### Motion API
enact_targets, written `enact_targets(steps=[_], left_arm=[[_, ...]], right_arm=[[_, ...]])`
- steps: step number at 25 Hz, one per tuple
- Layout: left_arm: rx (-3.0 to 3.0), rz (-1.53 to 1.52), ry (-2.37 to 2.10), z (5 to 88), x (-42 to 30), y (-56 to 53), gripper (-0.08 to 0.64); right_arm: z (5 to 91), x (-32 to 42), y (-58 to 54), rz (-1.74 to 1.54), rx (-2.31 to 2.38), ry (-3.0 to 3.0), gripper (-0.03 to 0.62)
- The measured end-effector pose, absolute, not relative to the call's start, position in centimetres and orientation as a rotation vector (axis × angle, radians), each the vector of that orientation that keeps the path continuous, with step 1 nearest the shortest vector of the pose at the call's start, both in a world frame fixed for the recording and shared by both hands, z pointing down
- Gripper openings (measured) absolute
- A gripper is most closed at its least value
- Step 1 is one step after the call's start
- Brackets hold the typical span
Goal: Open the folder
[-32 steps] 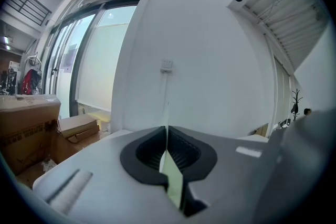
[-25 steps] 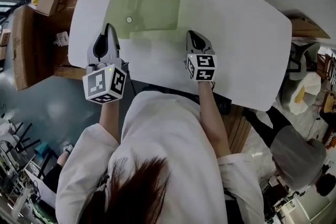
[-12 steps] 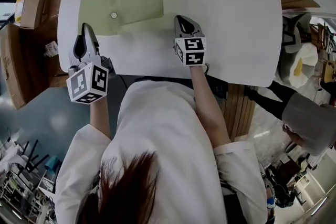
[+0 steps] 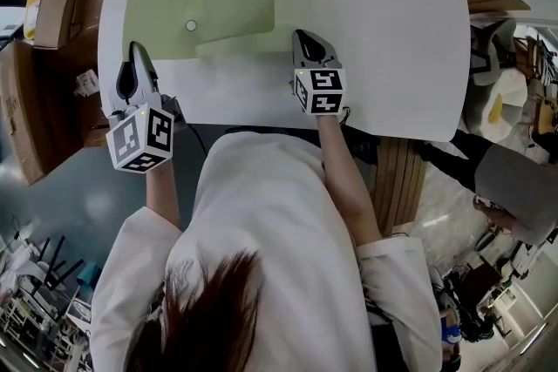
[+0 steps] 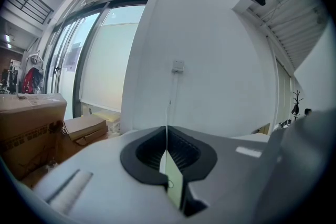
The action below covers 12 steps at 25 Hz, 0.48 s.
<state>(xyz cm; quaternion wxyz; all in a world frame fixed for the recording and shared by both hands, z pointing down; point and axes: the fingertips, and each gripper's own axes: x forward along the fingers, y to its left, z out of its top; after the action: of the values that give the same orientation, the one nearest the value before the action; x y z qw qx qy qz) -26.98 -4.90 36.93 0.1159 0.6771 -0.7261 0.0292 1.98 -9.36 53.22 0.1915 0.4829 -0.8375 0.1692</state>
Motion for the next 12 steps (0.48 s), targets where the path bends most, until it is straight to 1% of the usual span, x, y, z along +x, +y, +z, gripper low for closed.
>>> enact_targets(steps=[5,12], left_arm=[[1.947,0.08,-2.144,37.2,-27.9,-5.0,0.011],[1.962,0.094,-2.151,37.1,-26.7,-5.1,0.011]], right_arm=[[53.3,1.9,-9.5,0.47,1.344,-2.363,0.007],[53.3,1.9,-9.5,0.462,1.321,-2.39,0.008]])
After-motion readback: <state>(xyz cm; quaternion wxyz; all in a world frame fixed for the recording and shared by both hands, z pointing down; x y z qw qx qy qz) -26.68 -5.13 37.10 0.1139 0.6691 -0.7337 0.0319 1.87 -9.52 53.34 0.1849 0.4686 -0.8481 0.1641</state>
